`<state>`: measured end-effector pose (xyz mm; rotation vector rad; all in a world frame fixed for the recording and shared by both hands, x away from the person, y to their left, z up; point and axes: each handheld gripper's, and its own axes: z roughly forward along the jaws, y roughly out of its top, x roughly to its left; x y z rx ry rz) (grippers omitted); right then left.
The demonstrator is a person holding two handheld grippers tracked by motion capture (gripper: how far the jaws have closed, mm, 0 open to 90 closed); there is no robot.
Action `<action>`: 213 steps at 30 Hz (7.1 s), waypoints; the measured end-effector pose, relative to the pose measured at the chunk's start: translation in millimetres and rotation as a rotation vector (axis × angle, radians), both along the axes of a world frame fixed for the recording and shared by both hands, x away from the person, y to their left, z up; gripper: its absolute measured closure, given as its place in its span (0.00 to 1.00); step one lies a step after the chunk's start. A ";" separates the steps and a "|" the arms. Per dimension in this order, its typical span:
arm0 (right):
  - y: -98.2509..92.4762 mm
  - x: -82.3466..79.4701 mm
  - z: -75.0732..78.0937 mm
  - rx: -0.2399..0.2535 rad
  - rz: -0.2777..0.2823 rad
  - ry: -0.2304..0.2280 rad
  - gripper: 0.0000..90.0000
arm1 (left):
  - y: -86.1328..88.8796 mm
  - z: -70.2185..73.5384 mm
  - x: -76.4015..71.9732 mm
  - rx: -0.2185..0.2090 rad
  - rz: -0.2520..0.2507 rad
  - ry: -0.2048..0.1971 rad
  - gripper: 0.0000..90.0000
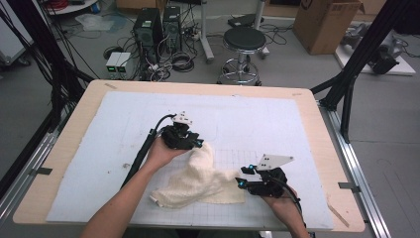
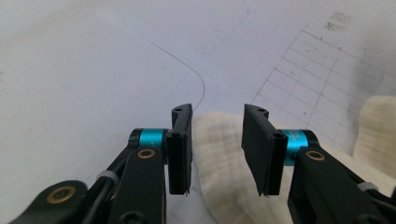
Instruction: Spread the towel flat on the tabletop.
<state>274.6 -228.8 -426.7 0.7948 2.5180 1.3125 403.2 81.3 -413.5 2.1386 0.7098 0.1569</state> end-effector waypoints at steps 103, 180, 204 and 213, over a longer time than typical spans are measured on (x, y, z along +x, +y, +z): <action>92.6 52.9 11.2 -0.193 0.228 0.266 0.96 | 145.0 -5.7 -122.1 -0.030 0.095 -0.088 0.96; 21.2 145.5 27.6 -0.048 -0.418 0.068 0.67 | 104.1 21.6 41.7 -0.029 0.402 -0.098 0.65; 29.9 33.3 36.1 0.037 -0.022 0.015 0.41 | 136.1 2.0 -118.1 -0.202 0.136 -0.101 0.60; 29.1 -0.1 14.6 -0.003 0.058 0.016 0.46 | 133.5 -12.4 -149.5 -0.136 0.016 -0.063 0.51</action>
